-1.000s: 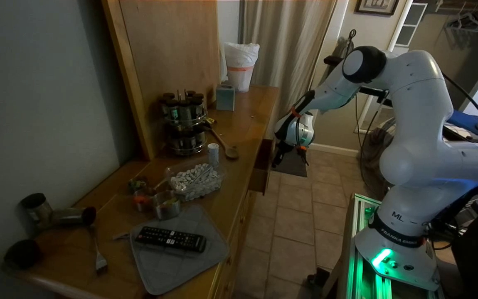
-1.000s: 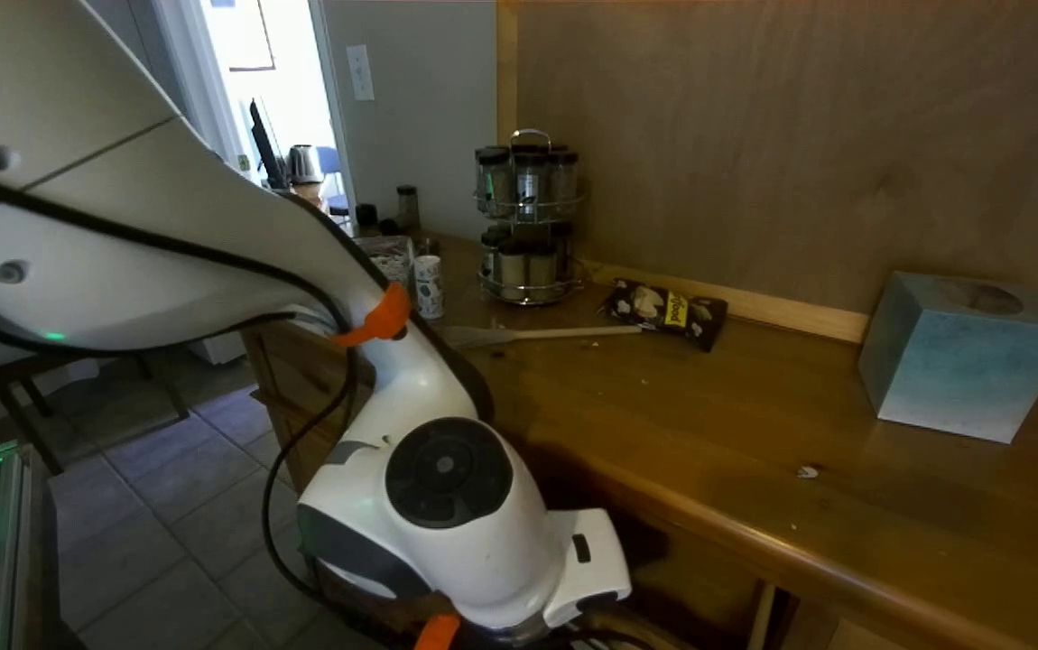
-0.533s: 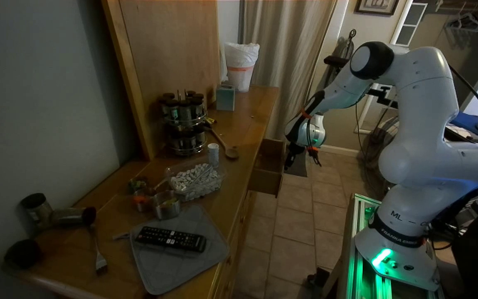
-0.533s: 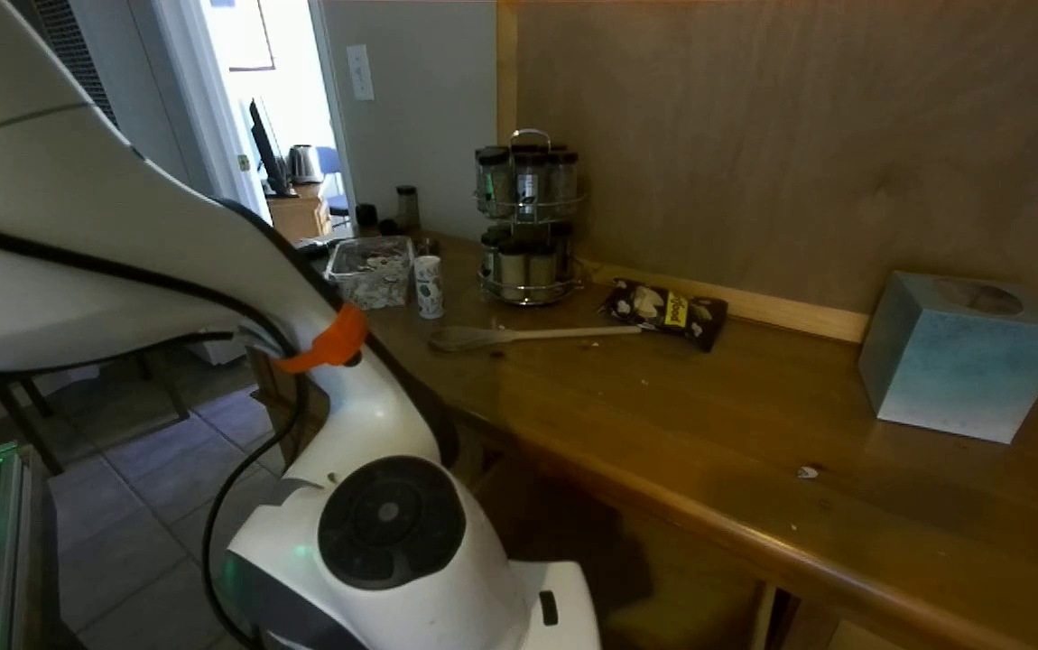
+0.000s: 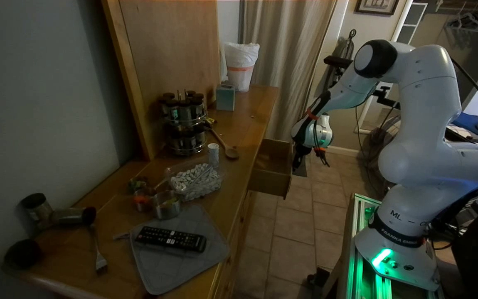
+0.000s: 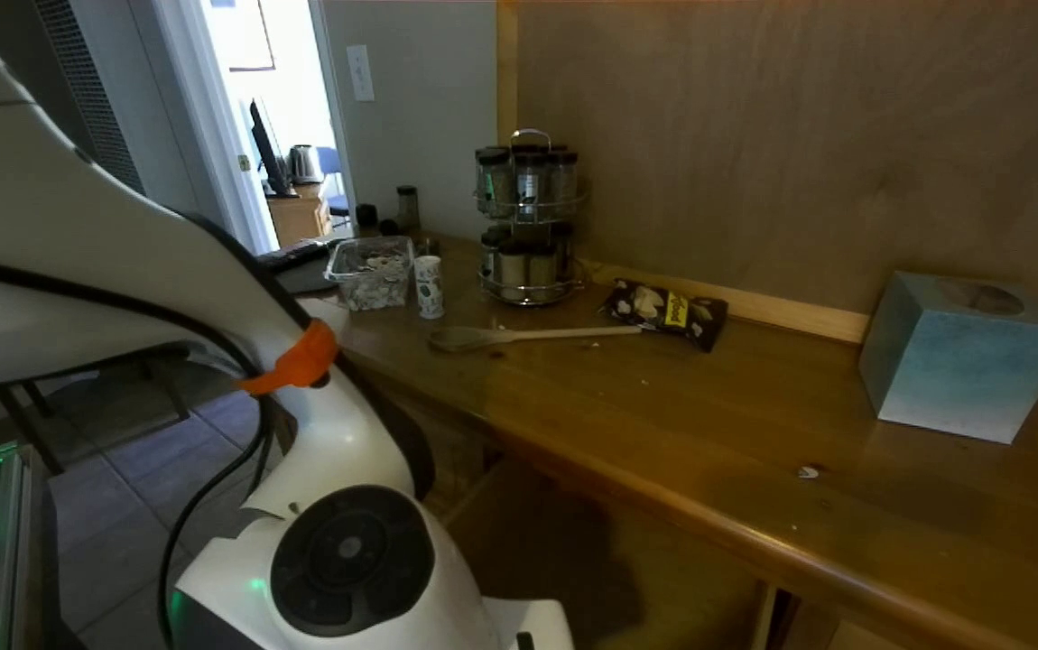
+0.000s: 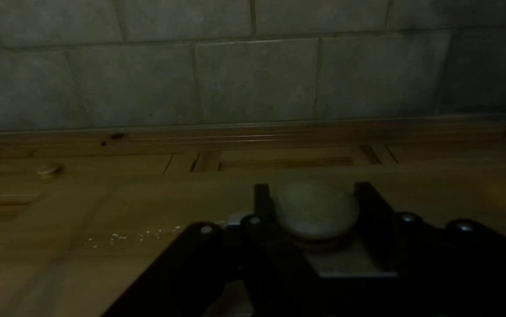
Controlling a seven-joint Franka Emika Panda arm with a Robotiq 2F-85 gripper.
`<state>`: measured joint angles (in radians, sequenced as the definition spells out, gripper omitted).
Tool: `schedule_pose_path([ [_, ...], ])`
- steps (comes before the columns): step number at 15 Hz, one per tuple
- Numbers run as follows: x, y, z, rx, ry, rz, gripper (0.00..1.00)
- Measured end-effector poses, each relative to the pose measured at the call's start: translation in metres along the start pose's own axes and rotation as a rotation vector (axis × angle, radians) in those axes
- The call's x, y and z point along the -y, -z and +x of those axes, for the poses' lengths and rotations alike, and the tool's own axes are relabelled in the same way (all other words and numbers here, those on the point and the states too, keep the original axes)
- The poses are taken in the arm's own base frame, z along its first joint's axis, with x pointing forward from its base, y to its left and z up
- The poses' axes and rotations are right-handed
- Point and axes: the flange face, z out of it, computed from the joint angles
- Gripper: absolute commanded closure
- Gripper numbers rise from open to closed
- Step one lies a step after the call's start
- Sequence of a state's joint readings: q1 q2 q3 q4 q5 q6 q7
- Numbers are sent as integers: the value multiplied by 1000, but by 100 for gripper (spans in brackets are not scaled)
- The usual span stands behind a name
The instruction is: Open the top right drawer
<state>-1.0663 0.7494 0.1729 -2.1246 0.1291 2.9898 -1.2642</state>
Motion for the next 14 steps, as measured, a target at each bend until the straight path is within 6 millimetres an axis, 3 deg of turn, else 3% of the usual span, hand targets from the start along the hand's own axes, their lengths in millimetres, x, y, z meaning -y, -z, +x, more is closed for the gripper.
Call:
schedule_pose_path([
  [3, 0, 0, -1, 13, 5, -1, 75],
  [4, -1, 0, -2, 19, 7, -2, 69],
  [5, -1, 0, -2, 24, 7, -3, 25],
  [6, 0, 1, -1, 27, 7, -4, 24],
  [10, -8, 12, -8, 49, -10, -21, 1],
  [14, -48, 72, -22, 80, -6, -149, 0],
])
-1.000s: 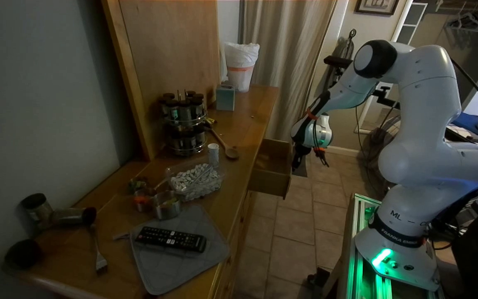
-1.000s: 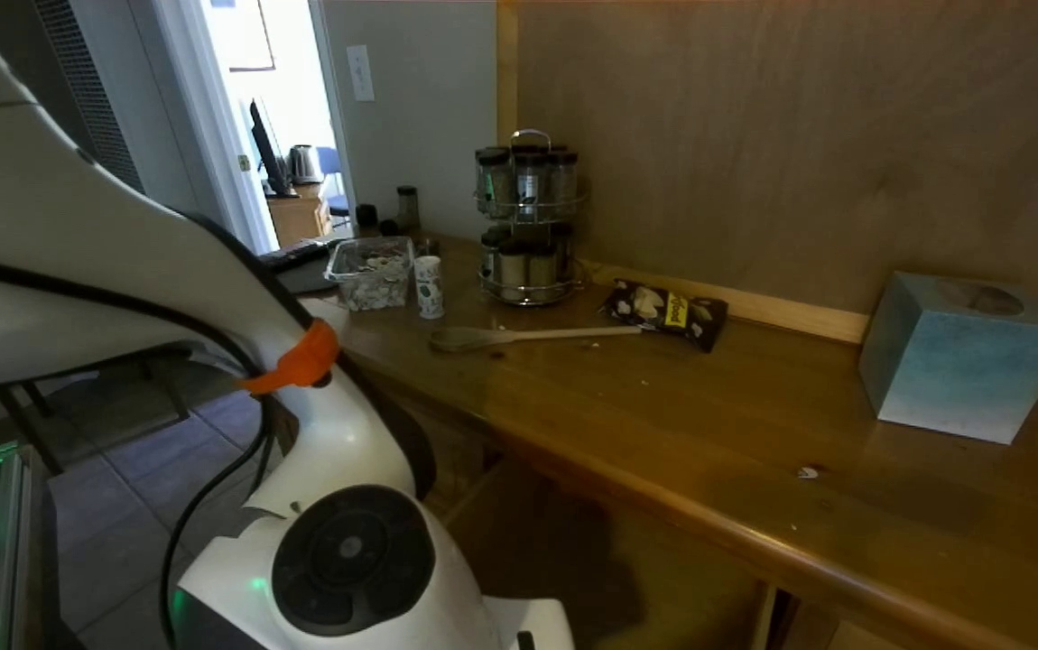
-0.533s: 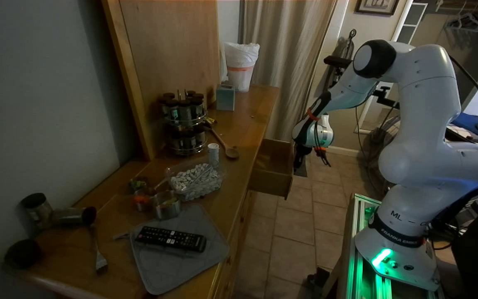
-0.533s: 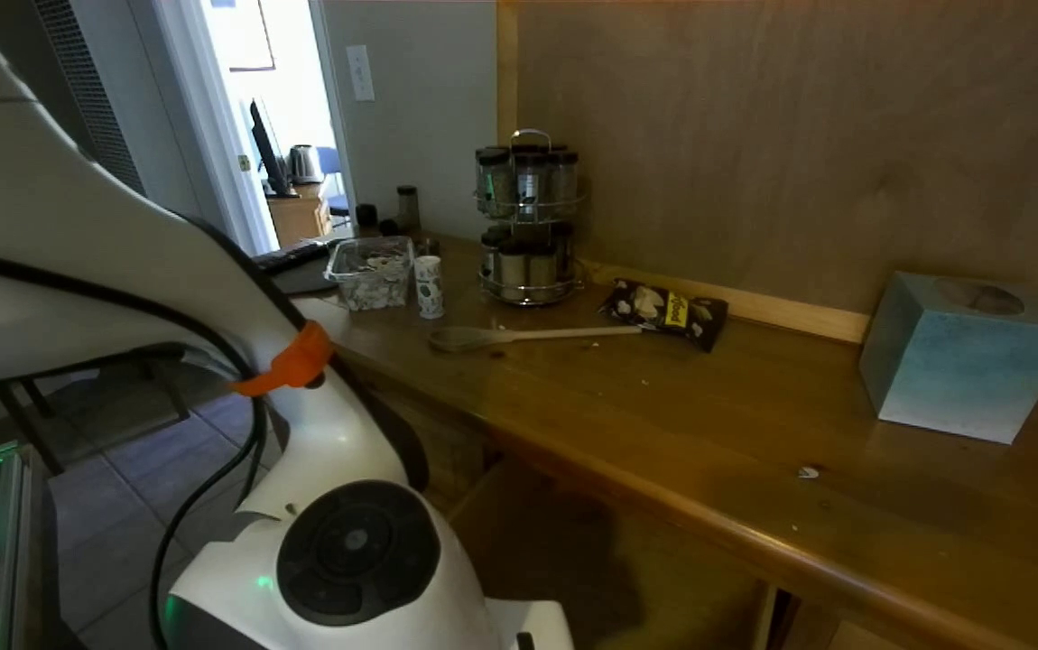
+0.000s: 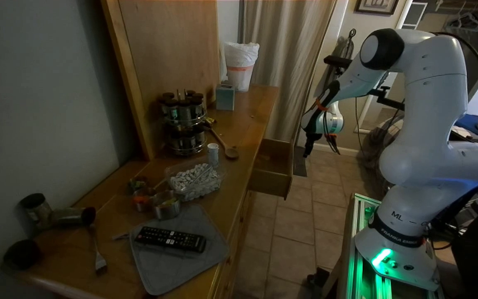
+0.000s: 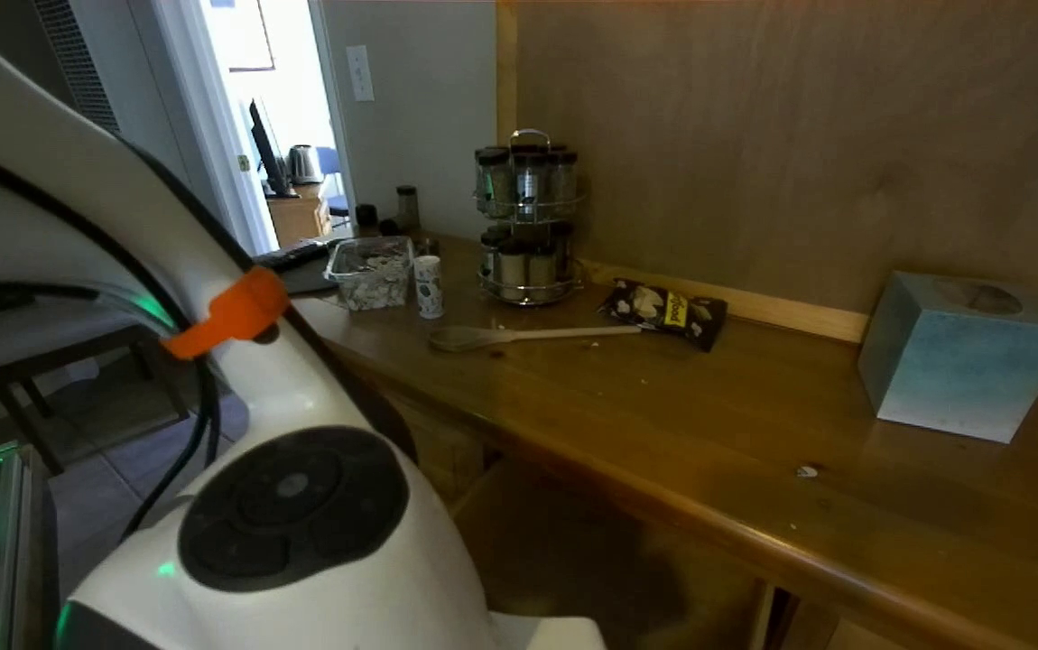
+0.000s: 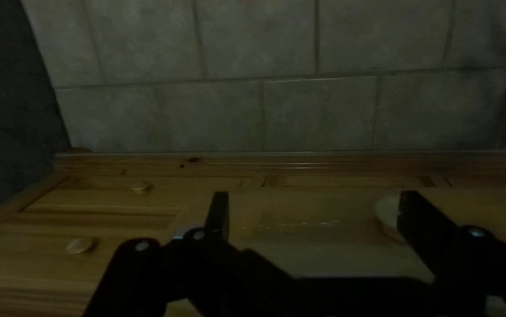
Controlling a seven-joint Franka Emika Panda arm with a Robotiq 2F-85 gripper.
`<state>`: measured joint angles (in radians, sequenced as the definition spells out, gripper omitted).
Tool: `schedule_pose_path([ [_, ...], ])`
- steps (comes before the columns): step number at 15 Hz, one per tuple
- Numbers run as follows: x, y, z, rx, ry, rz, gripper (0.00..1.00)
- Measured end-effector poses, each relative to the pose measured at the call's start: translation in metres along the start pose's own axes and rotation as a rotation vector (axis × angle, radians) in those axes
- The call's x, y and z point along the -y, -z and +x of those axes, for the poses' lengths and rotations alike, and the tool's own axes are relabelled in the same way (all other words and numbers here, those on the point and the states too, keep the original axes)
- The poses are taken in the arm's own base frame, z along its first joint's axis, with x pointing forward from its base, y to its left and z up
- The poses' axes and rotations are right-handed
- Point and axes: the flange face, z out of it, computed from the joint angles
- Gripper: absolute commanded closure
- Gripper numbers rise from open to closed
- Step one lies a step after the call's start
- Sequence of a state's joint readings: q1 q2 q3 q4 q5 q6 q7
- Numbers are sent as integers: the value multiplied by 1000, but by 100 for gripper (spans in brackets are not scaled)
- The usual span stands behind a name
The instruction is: Open the top right drawer
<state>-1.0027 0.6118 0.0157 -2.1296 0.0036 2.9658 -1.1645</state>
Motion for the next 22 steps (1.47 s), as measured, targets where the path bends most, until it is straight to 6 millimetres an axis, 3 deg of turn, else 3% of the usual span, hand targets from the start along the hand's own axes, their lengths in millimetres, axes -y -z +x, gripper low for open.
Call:
schedule_pose_path([
  [4, -32, 59, -4, 26, -4, -57, 0],
  [8, -33, 96, 11, 43, 7, -13, 0],
  [16, 21, 120, 75, 70, -2, 188, 0],
  [22, 53, 150, 128, 22, -95, 191, 0],
])
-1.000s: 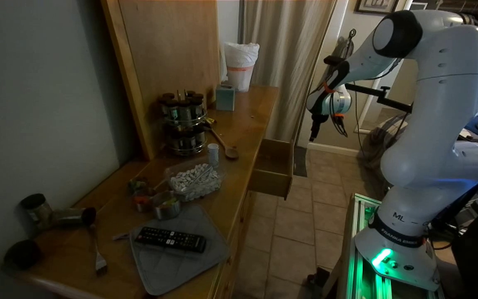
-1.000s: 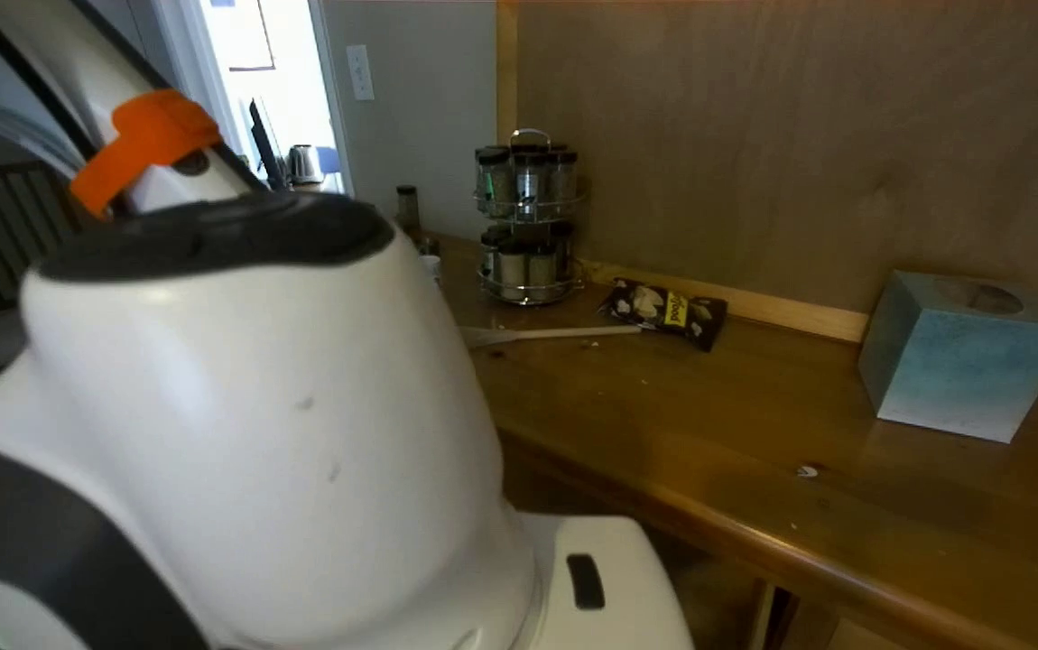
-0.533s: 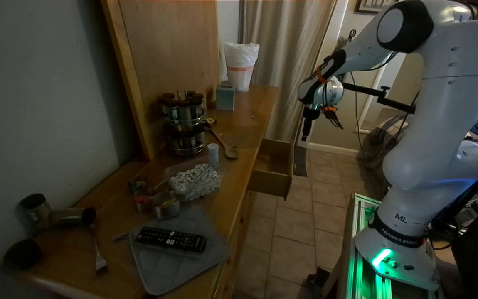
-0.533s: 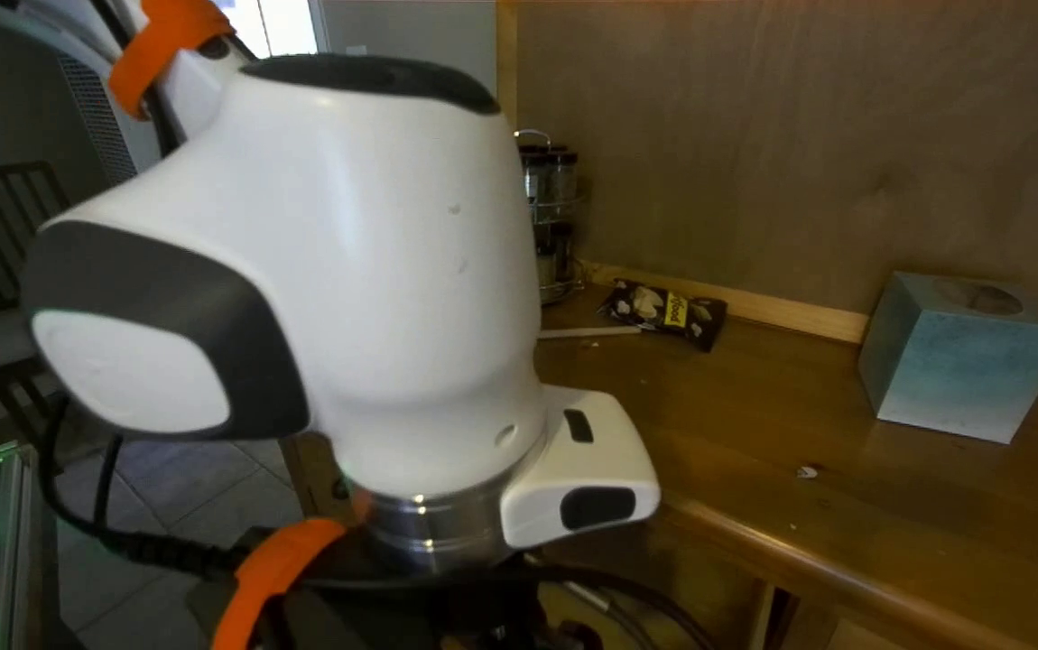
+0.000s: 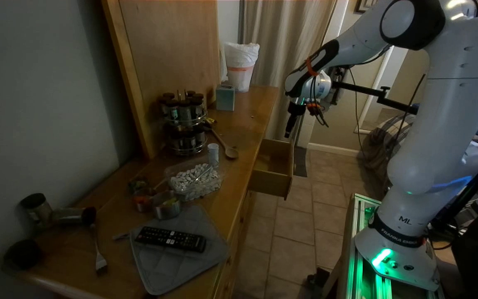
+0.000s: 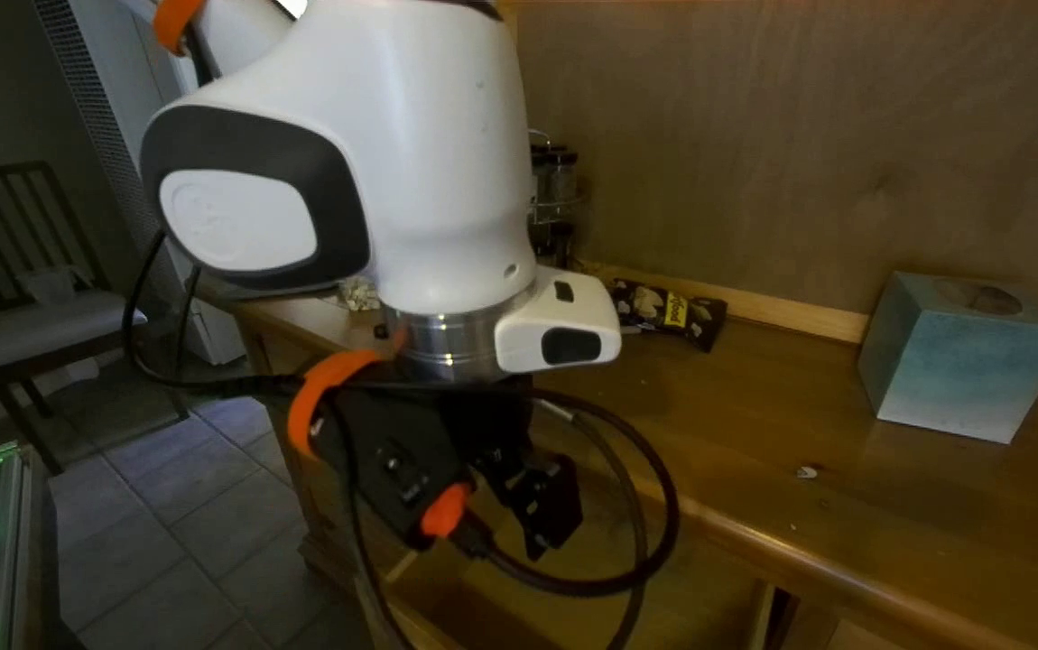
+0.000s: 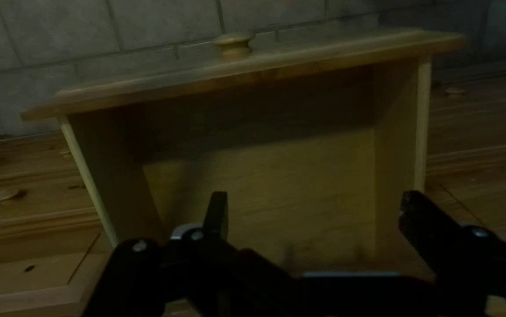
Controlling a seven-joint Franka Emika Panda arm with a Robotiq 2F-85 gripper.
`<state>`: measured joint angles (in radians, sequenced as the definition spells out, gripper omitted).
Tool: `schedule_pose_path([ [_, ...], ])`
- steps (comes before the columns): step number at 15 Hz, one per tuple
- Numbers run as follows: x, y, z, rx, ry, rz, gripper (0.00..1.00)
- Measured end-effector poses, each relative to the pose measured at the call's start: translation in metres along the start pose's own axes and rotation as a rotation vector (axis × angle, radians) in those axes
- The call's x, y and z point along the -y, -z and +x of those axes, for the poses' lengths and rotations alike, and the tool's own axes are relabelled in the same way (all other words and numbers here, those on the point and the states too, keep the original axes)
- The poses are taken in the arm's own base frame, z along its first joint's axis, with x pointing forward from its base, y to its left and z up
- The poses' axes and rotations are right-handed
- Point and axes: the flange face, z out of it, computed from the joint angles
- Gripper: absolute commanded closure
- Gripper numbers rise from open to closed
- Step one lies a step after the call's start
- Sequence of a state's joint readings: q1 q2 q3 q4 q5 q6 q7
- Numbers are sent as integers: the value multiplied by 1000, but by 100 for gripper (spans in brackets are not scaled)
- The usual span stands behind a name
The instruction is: Open the top right drawer
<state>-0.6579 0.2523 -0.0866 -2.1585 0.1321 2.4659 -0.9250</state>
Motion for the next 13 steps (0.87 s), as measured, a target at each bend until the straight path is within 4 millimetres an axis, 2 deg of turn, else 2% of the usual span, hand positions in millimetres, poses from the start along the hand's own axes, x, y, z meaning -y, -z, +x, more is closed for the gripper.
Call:
schedule_pose_path([
  [5, 24, 45, 25, -80, -43, -19, 0],
  [10, 65, 96, 48, -171, -10, 57, 0],
  [13, 85, 114, 53, -212, 53, 146, 0],
])
